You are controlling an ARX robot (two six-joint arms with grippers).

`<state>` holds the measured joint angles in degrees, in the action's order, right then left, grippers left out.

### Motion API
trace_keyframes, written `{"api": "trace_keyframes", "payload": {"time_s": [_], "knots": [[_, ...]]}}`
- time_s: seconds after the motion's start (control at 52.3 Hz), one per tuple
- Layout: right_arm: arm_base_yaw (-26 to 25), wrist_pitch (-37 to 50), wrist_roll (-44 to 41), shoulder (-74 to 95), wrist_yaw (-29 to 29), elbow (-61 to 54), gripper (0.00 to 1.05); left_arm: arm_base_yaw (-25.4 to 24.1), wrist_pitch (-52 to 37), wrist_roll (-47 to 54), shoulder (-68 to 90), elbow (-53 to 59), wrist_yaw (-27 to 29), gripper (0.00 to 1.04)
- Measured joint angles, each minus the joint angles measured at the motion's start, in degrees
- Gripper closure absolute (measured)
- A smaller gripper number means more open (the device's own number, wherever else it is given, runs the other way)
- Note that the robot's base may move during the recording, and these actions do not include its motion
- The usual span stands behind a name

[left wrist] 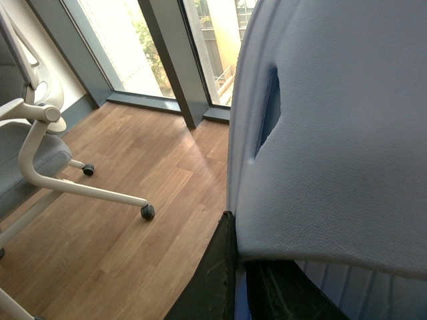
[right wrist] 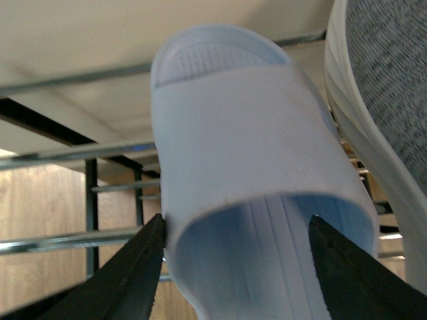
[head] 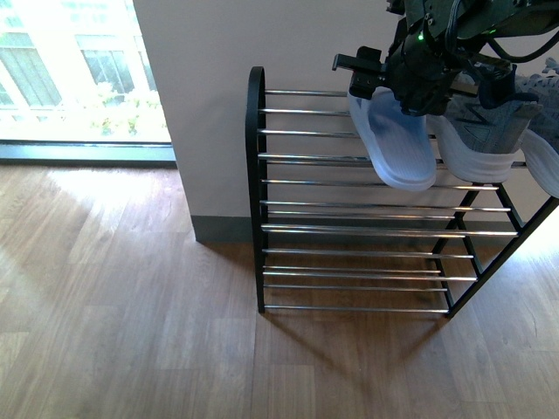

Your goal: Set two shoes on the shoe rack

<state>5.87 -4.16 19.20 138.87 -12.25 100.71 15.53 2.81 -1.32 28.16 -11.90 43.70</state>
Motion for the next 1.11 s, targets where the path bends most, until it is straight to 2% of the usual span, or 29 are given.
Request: {"api": "trace_keyframes", "payload": {"time_s": [0.153,0.191,0.325,0.439,0.611,0.707,0.822,0.993,1.108], "knots": [[0.0,-8.57,-6.05,-0.72,-0.09,2.43,0.12,0.0,0.0,0.0,0.0,0.0,0.0,1.03],[-0.02,-10.16,-7.41,-0.72,-0.22,3.67,0.08,0.0,0.0,0.0,0.0,0.0,-0.02,1.03],[-0.52,-13.18,-12.59,-1.2,-1.4,7.67,0.09,0.0,0.0,0.02,0.0,0.0,0.0,1.03],[-1.42,-14.45,-20.44,-4.09,-1.07,7.89,0.09,0.0,0.0,0.02,0.0,0.0,0.0,1.03],[-3.41,-5.77,-39.28,-12.63,-1.55,-0.48,0.09,0.0,0.0,0.02,-0.02,0.0,0.0,1.03],[-4.81,-0.46,-48.7,-18.86,1.95,-7.45,0.09,0.0,0.0,0.0,-0.02,0.0,0.0,1.03],[-7.43,4.74,-54.93,-26.73,6.47,-14.67,0.09,0.0,0.0,0.02,-0.02,0.0,0.0,1.03],[-13.86,7.28,-54.23,-37.73,13.49,-22.64,0.09,0.0,0.0,0.0,-0.02,0.0,0.0,1.03],[-19.12,8.09,-49.13,-44.63,18.78,-28.76,0.09,0.0,0.0,0.0,-0.02,0.0,0.0,1.03]]}}
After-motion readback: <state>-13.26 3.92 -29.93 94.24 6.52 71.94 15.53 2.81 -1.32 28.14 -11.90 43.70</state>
